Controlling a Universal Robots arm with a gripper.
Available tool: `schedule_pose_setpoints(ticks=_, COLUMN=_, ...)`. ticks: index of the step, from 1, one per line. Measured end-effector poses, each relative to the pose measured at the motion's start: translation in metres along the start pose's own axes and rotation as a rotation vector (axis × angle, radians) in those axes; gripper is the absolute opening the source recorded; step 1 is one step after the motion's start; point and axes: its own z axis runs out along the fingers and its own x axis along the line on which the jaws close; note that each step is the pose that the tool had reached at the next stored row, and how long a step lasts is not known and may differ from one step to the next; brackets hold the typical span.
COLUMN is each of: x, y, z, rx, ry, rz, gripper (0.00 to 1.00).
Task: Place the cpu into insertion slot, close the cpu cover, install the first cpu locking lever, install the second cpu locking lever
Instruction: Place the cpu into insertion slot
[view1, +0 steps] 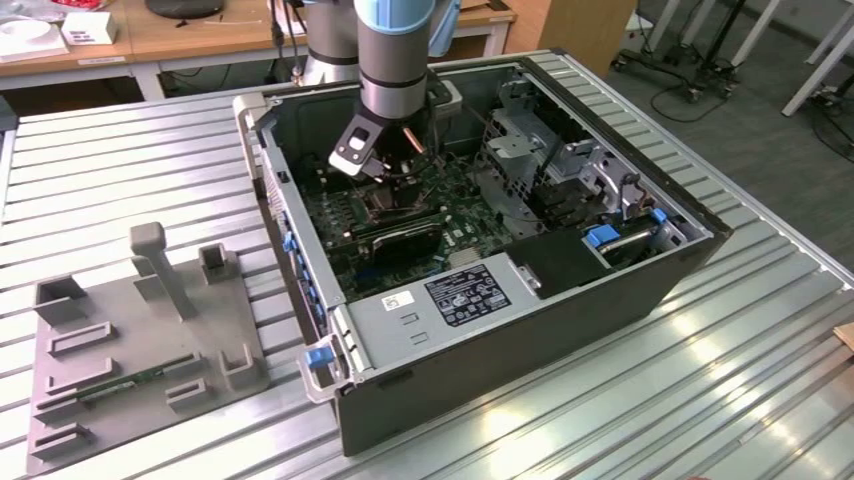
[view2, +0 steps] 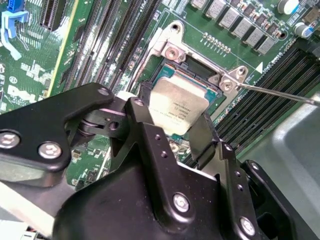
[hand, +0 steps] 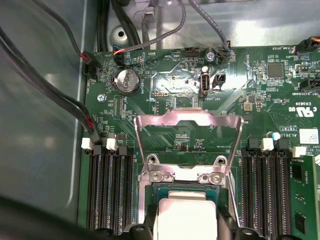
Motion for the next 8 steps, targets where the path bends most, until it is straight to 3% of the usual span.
schedule_pose_setpoints(ticks=2, x=0.0, y=0.0, z=0.0002, rx=-0.0003, ry=-0.0002, rz=0.0, gripper=0.61)
schedule_pose_setpoints(ticks=8, x=-0.0002, y=0.0, z=-0.0003, rx=0.0005, ry=-0.0015, rz=0.0, gripper=0.61)
